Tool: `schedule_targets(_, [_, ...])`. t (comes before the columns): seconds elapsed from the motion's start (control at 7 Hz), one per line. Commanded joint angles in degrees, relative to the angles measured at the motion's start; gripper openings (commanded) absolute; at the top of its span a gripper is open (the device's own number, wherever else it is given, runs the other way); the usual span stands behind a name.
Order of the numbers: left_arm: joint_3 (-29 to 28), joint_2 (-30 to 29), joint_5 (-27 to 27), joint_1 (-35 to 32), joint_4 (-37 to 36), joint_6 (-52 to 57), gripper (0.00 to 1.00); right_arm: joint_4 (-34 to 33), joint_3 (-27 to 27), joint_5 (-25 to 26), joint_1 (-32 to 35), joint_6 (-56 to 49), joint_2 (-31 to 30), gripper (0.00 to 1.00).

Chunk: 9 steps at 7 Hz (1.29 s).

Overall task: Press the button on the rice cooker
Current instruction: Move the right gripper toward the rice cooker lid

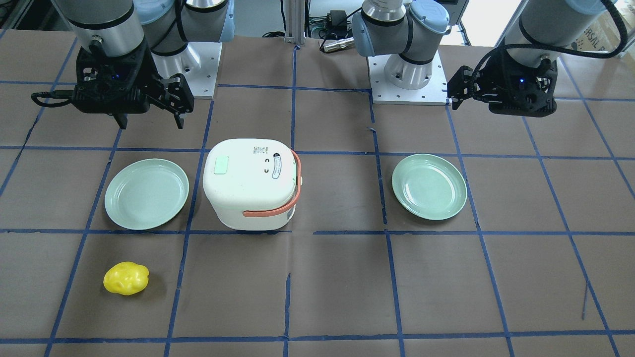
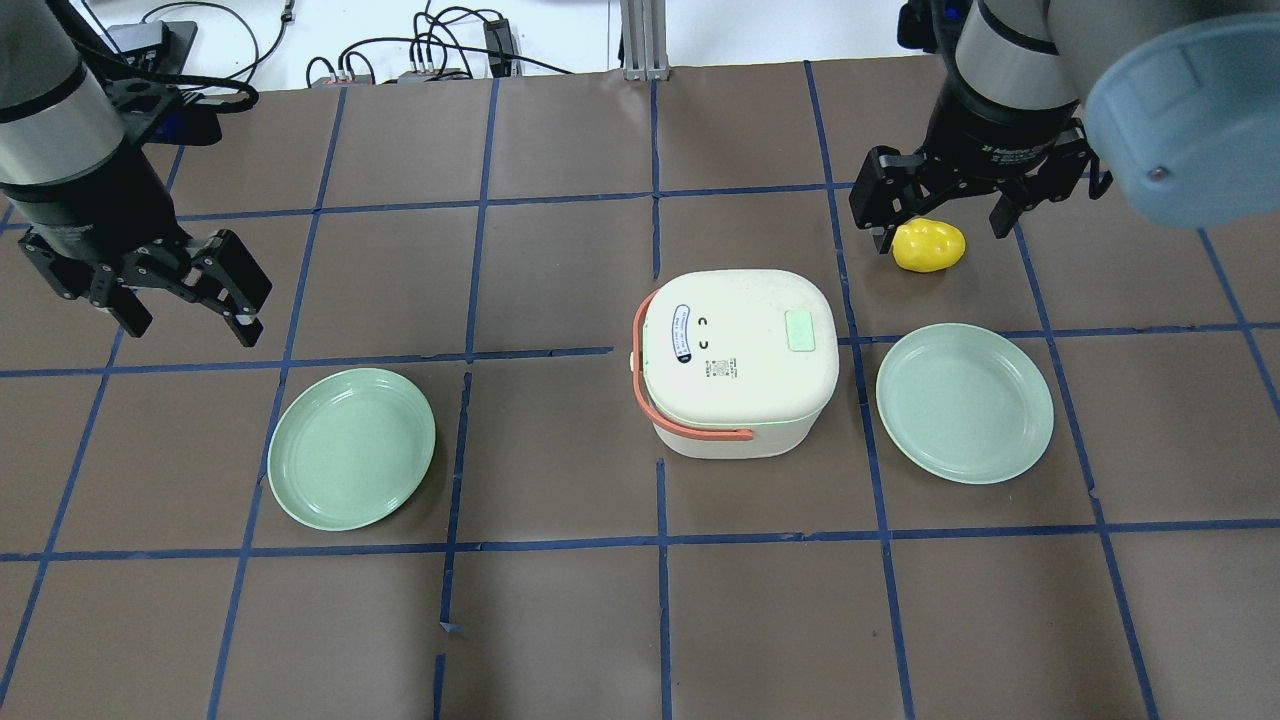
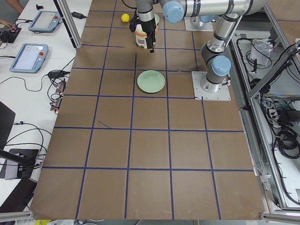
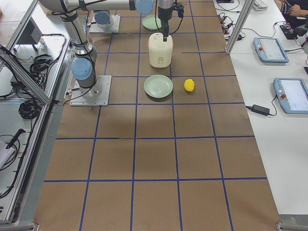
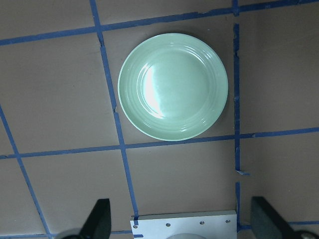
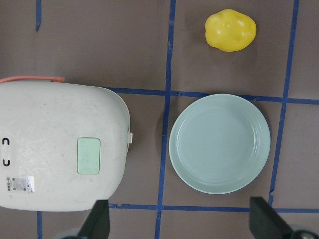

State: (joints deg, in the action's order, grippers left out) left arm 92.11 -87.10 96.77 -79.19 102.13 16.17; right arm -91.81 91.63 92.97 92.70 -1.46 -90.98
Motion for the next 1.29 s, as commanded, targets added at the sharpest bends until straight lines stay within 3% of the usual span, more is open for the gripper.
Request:
schedule_targets(0.0, [0.0, 0.0, 0.0, 0.0, 0.0, 0.0, 1.00, -0.2, 0.9, -0.7, 0.0, 0.3, -0.7, 1.00])
schedule_targets(1.14, [0.0, 0.0, 0.0, 0.0, 0.0, 0.0, 1.00, -0.4, 0.7, -2.4, 0.3, 0.2, -0.2, 1.00])
